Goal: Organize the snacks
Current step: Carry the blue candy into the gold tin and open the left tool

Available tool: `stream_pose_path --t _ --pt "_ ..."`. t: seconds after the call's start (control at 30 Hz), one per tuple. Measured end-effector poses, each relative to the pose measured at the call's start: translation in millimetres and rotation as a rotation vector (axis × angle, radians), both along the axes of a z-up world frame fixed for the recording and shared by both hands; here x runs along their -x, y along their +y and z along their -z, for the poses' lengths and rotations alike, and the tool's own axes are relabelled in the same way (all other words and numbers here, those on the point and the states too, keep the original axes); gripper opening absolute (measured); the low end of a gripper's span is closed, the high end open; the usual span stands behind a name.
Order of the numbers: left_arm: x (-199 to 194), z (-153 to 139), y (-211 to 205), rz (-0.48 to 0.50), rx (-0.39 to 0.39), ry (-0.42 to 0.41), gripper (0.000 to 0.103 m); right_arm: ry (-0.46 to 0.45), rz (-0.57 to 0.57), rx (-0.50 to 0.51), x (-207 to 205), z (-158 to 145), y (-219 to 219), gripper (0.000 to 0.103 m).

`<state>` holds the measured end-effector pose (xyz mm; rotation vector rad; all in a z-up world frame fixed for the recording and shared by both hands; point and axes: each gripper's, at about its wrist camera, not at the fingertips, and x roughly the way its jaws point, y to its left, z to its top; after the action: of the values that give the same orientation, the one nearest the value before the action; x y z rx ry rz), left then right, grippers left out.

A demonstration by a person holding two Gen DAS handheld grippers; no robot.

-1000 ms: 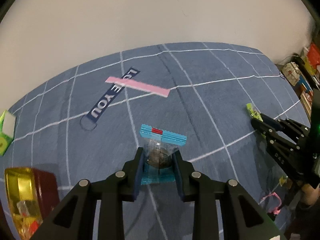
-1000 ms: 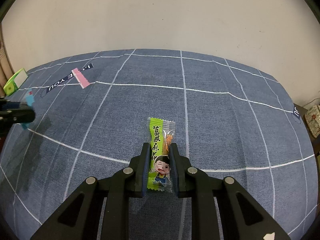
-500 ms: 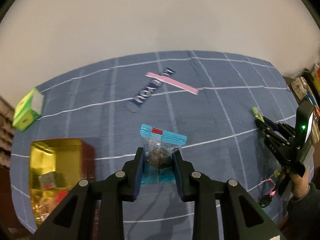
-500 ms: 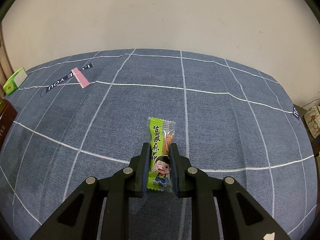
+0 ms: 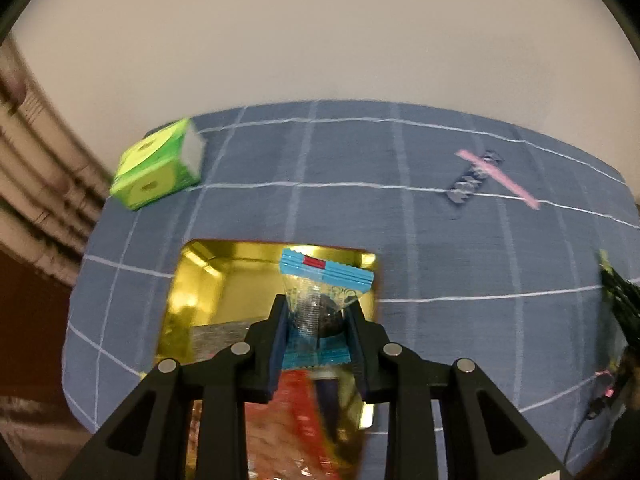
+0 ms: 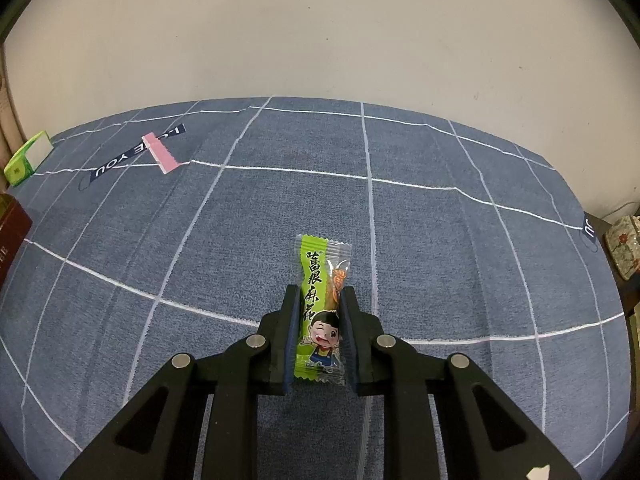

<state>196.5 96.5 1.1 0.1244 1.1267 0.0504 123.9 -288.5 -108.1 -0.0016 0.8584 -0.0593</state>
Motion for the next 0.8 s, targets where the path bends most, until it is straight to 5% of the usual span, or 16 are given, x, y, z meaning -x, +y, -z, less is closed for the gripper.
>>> stream_pose_path --t 0.3,0.8 --pt "-15 35 36 -0.069 0.006 0.077 0.028 0.0 -0.001 0.008 0 0 1 0.019" --pt "-20 68 36 -0.057 -0.01 0.141 0.028 0.0 -0.001 0.015 1 0 1 0.019"
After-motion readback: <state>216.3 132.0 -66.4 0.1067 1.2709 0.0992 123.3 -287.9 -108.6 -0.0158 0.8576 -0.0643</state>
